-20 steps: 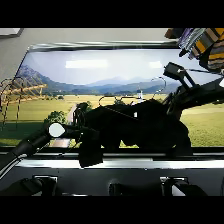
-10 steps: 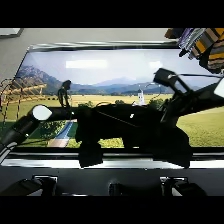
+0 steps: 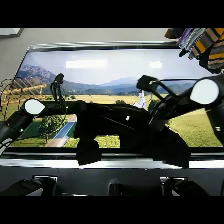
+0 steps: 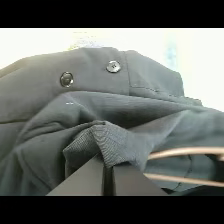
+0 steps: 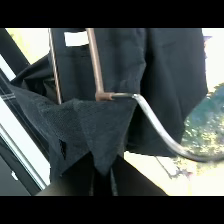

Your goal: Fold the clothes and pants, and hang the long-sleeved shirts on hangers.

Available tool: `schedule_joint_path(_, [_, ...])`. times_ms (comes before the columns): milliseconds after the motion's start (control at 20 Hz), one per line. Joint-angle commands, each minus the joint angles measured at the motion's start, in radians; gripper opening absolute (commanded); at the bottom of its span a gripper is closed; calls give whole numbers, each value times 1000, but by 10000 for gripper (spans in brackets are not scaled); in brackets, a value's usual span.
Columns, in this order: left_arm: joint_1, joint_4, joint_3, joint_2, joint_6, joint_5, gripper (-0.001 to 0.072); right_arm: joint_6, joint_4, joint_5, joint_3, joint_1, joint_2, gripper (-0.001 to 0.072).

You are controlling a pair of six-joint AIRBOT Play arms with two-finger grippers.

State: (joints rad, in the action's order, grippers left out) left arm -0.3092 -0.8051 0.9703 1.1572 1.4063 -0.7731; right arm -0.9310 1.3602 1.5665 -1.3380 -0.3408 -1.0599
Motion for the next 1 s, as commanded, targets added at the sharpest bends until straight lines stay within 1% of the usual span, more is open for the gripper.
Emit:
schedule_joint_path(0, [2, -1, 18, -1, -5, -2, 17, -26, 14, 2, 0, -54, -39, 25])
schedule_joint_path(200, [2, -11, 76, -2, -14, -17, 17, -62, 71, -19, 0, -109, -98, 25])
schedule_joint_path(450, [2, -73, 203, -11, -16, -147, 16, -137, 89, -149, 0, -172, -196, 24])
schedule_joint_path(550, [2, -106, 237, -34, 2, -179, 16, -194, 108, -195, 0, -208, -233, 24])
schedule_joint_path(650, [2, -159, 241, -67, 51, -185, 16, -246, 155, -218, 0, -240, -248, 24])
schedule_joint_path(750, [3, -251, 241, -79, 119, -206, 17, -309, 195, -181, -3, -244, -245, 24])
schedule_joint_path(850, [3, -304, 241, -74, 128, -214, 17, -353, 275, -99, -7, -244, -228, 24])
schedule_joint_path(950, [6, -320, 241, -60, 128, -210, 17, -374, 321, -23, -7, -244, -187, 24])
